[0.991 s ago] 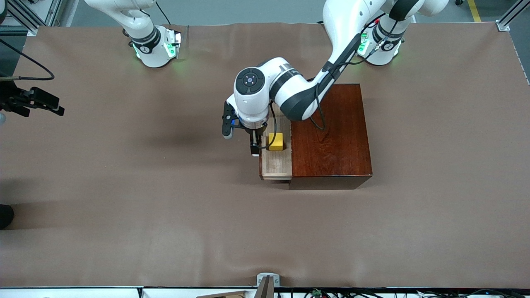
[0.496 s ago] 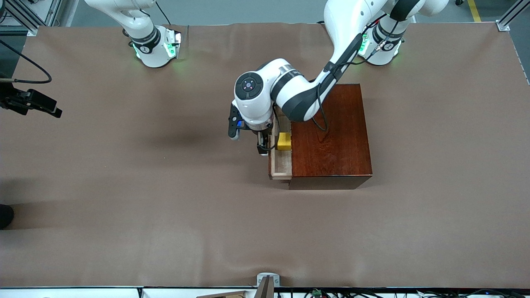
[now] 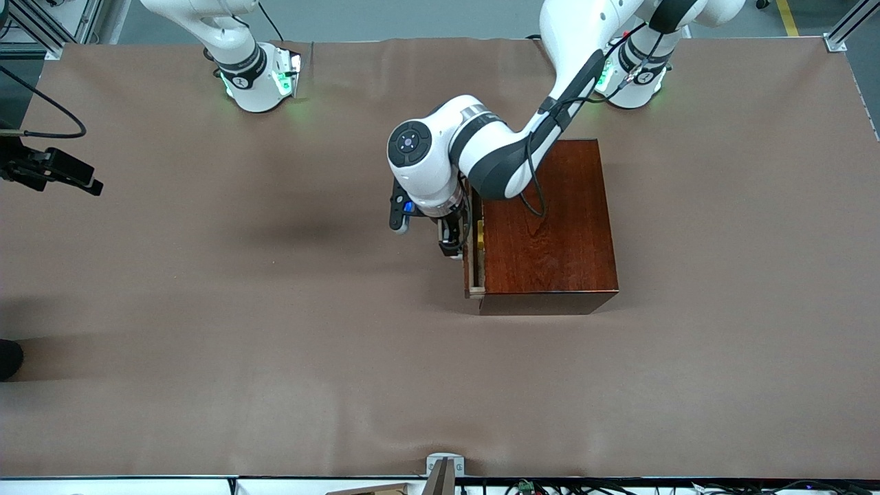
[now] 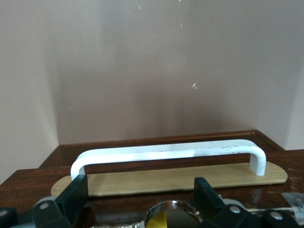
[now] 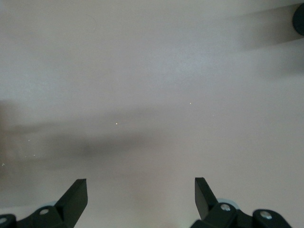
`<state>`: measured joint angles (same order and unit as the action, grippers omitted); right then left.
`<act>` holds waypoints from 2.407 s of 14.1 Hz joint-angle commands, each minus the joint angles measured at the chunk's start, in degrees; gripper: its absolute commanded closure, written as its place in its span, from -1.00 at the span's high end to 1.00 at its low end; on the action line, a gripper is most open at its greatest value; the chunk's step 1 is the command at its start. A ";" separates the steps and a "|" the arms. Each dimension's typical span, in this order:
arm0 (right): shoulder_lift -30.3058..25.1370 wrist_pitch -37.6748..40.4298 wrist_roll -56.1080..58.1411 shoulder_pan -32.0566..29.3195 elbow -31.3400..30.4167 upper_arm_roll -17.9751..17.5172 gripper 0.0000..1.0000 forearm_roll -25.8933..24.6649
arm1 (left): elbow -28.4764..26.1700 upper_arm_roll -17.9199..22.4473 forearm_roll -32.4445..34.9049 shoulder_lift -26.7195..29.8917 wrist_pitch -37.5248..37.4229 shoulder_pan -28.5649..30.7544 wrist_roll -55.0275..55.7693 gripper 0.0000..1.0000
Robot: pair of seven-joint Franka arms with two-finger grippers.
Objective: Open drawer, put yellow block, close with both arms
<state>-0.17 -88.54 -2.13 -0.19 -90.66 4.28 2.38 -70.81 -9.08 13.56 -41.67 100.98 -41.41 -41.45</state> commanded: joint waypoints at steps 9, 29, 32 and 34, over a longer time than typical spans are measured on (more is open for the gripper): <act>-0.27 0.65 -0.59 0.02 0.05 -0.41 1.00 -0.19 | -0.74 2.75 2.52 1.06 -4.04 -0.33 0.74 1.00; -0.27 0.21 -0.59 -0.07 0.05 -0.41 1.00 -0.27 | -0.74 0.47 -5.91 27.07 -8.70 25.22 39.25 1.00; -0.27 0.21 -0.68 -0.51 0.05 -0.41 1.00 -0.27 | -0.74 1.00 -5.30 29.80 -15.26 28.66 39.42 1.00; -0.27 0.12 -0.68 -0.69 0.05 -0.41 1.00 -0.36 | -1.17 0.82 -6.09 31.12 -18.97 33.65 39.33 1.00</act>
<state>-0.11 -88.36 -2.13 -0.25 -90.69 4.26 2.33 -69.56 -7.84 8.55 -13.11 84.35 -11.53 -2.34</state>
